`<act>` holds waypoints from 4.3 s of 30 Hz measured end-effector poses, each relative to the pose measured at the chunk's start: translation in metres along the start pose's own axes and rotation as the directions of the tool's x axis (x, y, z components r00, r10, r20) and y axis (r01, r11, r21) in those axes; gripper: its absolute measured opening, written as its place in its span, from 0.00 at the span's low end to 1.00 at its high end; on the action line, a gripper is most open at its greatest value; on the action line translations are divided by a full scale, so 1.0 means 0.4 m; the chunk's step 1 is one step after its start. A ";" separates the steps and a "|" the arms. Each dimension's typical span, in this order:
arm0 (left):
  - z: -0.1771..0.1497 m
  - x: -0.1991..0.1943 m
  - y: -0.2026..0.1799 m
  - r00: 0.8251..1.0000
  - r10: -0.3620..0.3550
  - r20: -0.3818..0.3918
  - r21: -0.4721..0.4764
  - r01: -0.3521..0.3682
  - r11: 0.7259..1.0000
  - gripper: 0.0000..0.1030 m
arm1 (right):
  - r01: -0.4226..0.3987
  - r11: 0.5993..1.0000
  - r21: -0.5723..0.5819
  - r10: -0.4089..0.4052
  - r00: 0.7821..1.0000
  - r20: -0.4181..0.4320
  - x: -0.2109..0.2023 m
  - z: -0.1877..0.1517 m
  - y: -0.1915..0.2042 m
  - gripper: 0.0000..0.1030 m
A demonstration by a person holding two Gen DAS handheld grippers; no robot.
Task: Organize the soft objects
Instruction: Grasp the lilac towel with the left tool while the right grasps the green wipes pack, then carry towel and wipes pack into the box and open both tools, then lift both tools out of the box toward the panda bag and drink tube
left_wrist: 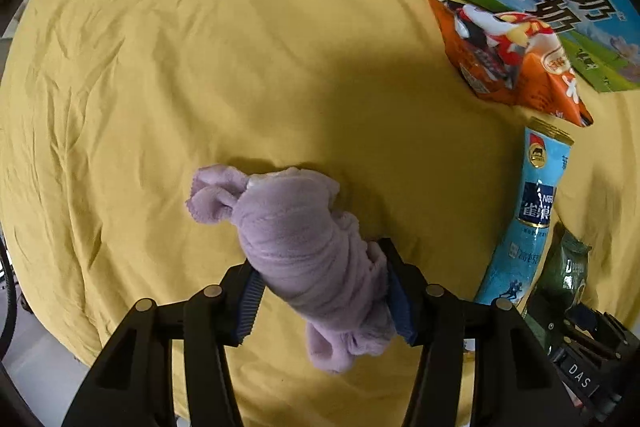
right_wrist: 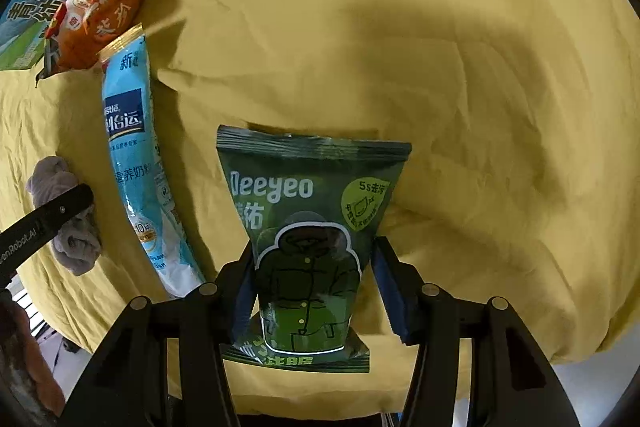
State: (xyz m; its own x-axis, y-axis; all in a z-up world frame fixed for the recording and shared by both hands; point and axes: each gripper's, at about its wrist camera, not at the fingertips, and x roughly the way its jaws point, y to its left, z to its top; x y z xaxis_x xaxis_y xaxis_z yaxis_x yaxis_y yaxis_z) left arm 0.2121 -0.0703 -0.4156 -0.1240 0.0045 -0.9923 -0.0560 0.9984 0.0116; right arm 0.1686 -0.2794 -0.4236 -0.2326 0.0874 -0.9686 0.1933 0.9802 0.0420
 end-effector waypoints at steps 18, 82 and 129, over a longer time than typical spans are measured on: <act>-0.144 -0.310 -0.086 0.969 -0.036 0.246 0.149 -0.002 0.989 0.38 | -0.022 0.994 -0.110 0.044 0.978 0.202 -0.197 -0.065 0.103 0.36; 0.751 -0.184 0.013 1.000 -0.027 0.002 0.214 0.026 0.976 0.45 | 0.035 0.997 -0.063 -0.023 0.985 0.171 -0.237 0.534 0.252 0.50; 0.156 -0.710 0.095 0.839 -0.088 0.536 0.132 0.020 0.991 0.94 | 0.013 0.992 -0.128 0.063 0.818 0.571 -0.723 0.065 0.246 1.00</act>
State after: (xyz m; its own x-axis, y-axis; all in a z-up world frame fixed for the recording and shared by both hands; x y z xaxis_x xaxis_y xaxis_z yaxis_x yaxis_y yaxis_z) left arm 0.3071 -0.0300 -0.1409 0.4321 -0.0536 -0.9002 0.0728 0.9970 -0.0244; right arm 0.2797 -0.2128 -0.1457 0.3665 0.0324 -0.9299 0.0667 0.9959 0.0609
